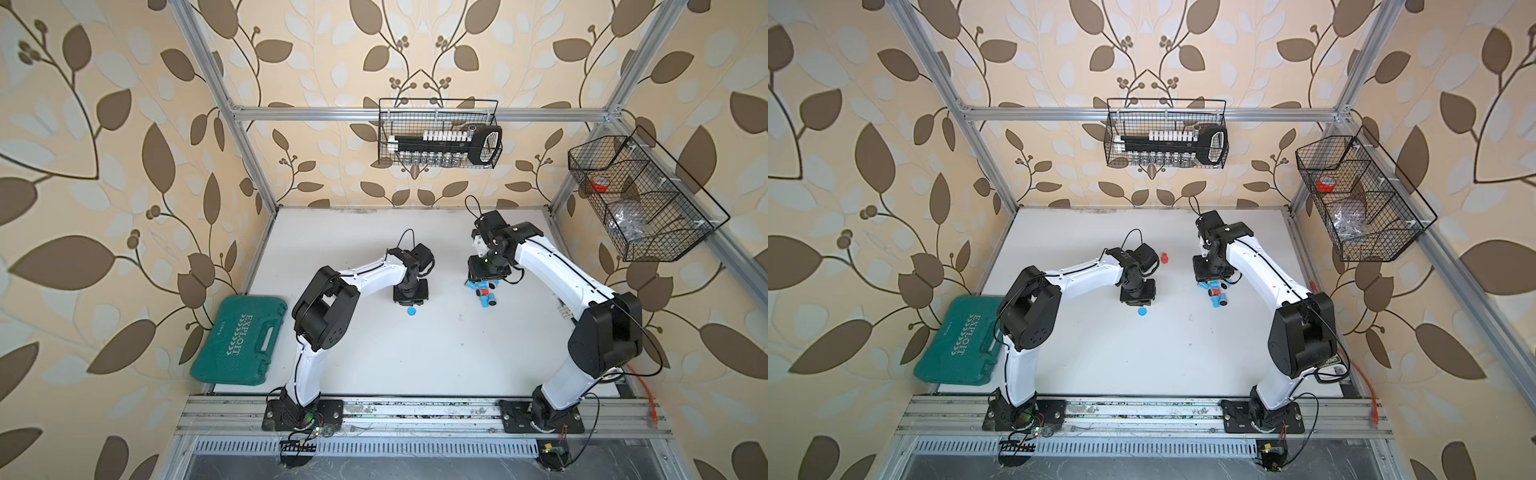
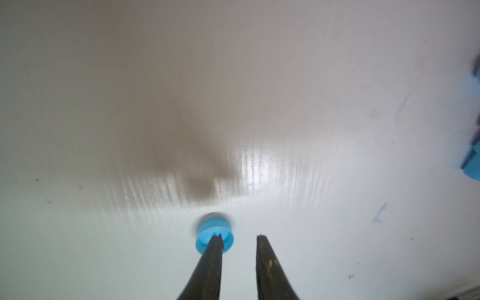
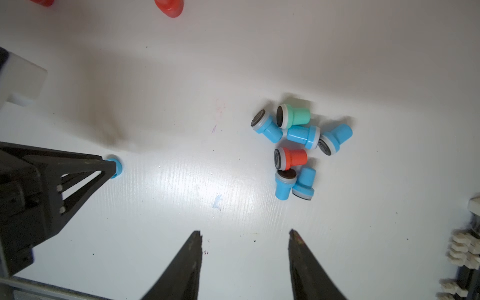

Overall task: Close the stamp cap
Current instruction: Move the cover to the center of the board.

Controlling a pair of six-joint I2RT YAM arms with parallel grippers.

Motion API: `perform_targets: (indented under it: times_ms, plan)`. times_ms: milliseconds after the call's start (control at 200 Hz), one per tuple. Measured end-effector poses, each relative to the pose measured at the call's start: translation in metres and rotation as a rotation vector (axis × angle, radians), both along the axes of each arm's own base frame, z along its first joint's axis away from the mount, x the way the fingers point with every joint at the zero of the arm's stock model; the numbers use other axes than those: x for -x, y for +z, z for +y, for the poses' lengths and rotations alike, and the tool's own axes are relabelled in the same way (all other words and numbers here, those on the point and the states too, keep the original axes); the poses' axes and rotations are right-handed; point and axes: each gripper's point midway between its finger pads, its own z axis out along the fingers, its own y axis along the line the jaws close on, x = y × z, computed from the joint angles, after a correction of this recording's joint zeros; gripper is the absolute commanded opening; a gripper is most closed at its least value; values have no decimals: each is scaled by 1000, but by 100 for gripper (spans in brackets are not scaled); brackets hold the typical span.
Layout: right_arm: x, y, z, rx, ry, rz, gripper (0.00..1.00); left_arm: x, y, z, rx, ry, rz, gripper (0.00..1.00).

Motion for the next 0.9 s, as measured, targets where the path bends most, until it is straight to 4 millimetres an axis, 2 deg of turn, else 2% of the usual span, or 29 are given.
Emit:
perform_targets:
  times_ms: [365, 560, 640, 740, 900]
  plan:
    - [-27, -68, 0, 107, 100, 99, 45, 0, 3, 13, -19, 8, 20, 26]
    - [-37, -80, -4, 130, 152, 97, 36, -16, 19, 36, 1, 60, -8, 26]
    - [-41, -88, -5, 137, 164, 103, 36, -21, 24, 47, 4, 80, -17, 26]
    - [-41, -96, -7, 145, 177, 121, 36, -27, 24, 59, 1, 105, -15, 26]
    - [-46, -99, -11, 150, 188, 110, 36, -26, 20, 66, -8, 114, -3, 26]
